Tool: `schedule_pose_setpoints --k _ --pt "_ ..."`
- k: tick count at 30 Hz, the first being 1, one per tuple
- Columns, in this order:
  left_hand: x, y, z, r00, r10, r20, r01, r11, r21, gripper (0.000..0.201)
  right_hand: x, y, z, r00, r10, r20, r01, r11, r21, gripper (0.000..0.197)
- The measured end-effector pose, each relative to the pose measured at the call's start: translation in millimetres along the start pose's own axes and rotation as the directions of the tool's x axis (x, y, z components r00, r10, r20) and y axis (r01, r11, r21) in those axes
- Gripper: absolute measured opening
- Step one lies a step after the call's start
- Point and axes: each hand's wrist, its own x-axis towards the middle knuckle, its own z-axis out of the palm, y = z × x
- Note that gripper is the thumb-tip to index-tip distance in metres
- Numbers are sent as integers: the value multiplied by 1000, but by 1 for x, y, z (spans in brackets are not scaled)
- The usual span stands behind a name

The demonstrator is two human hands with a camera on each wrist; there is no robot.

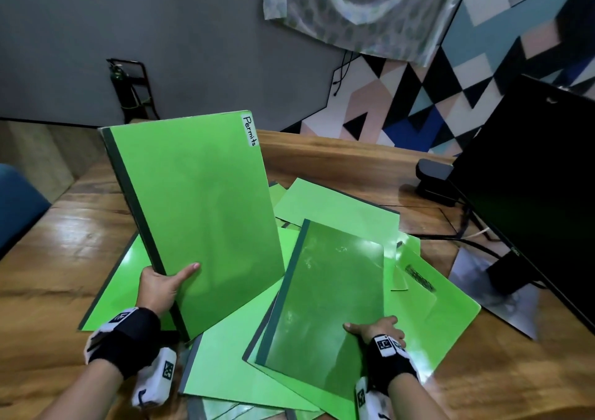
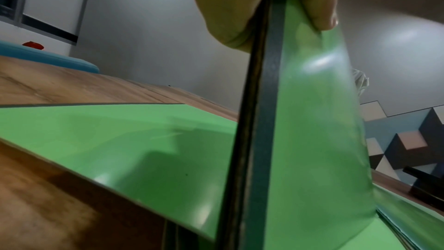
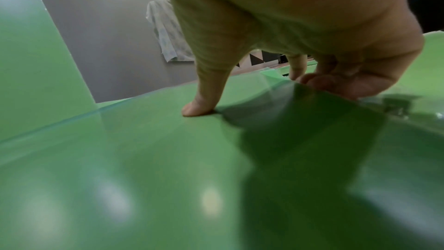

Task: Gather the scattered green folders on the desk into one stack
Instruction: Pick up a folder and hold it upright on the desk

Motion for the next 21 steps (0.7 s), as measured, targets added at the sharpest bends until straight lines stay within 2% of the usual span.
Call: schedule_pose_setpoints --k 3,6,10,13,14,16,19,21 --pt "-3 -1 0 1000 -5 5 5 1000 -18 79 5 4 3 1000 -8 15 7 996 93 117" --pt "-3 -2 -1 1000 -13 -1 13 999 -31 79 8 6 -1 1000 -25 -5 26 973 231 99" --pt "-1 -6 -2 1000 -8 -9 8 998 -67 75 10 8 -18 992 -106 -72 128 870 476 72" --pt "2 -8 -6 1000 20 -12 -21 999 -45 42 19 10 -40 974 -199 -106 219 735 642 59" --pt "2 -8 -7 999 39 -9 -40 999 -38 39 21 10 -49 962 -244 -121 259 684 682 55" --pt "2 -6 -10 997 75 -10 -75 997 -29 45 28 9 -67 921 -357 -158 346 558 754 50" --pt "1 -4 -14 993 109 -44 -110 994 -12 50 27 0 -105 859 -474 -196 424 441 791 61" --pt "0 -1 -13 992 118 -45 -119 993 -22 49 11 -13 -130 800 -554 -231 471 341 813 60"
